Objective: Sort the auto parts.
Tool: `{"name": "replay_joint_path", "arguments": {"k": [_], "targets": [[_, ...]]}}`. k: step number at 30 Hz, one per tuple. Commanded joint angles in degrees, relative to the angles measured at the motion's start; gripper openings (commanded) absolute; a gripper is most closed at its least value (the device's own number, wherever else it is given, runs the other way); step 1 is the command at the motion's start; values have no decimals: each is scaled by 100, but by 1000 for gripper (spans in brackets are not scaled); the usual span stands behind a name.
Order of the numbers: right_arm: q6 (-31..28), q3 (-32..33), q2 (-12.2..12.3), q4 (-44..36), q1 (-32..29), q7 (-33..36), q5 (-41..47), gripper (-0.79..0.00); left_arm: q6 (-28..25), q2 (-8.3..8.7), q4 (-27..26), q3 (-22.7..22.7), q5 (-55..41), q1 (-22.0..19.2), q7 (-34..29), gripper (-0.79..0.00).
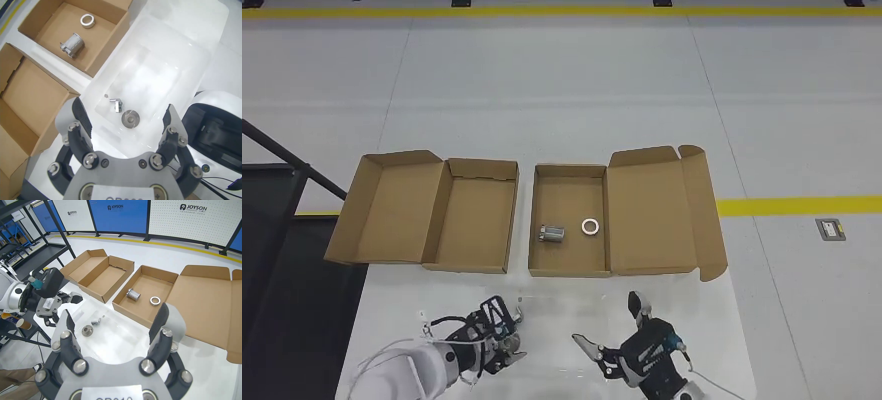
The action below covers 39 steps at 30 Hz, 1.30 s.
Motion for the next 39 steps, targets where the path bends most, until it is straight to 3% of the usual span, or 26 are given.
{"name": "replay_joint_path", "arguments": {"k": [1, 7, 11, 16, 17, 18, 19, 28, 35, 39], "targets": [[0, 0, 0, 0, -1, 0, 0, 0, 60, -7, 73, 209, 87, -139, -303, 0], [0, 0, 0, 0, -1, 0, 0, 0, 359, -70, 398, 968, 425, -719, -1146, 0], [0, 0, 0, 0, -1, 0, 0, 0, 850, -132, 750, 1337, 826, -1057, -1210, 0], [0, 0, 0, 0, -1, 0, 0, 0, 955, -187, 1240, 1657, 966, -1335, -1046, 0], [0, 0, 0, 0, -1, 0, 0, 0, 976, -197, 1313, 1691, 951, -1378, -1035, -15], [0, 0, 0, 0, -1, 0, 0, 0, 1007, -204, 1379, 1723, 975, -1418, -1056, -151], [0, 0, 0, 0, -1, 0, 0, 0, 1041, -212, 1425, 1761, 1011, -1455, -1074, -215], [0, 0, 0, 0, -1, 0, 0, 0, 1334, -267, 1747, 1934, 1161, -1642, -1113, -292], [0, 0, 0, 0, -1, 0, 0, 0, 1452, -309, 1949, 2050, 1192, -1771, -1225, -397], [0, 0, 0, 0, -1, 0, 0, 0, 1499, -334, 2043, 2097, 1148, -1837, -1375, -413]]}}
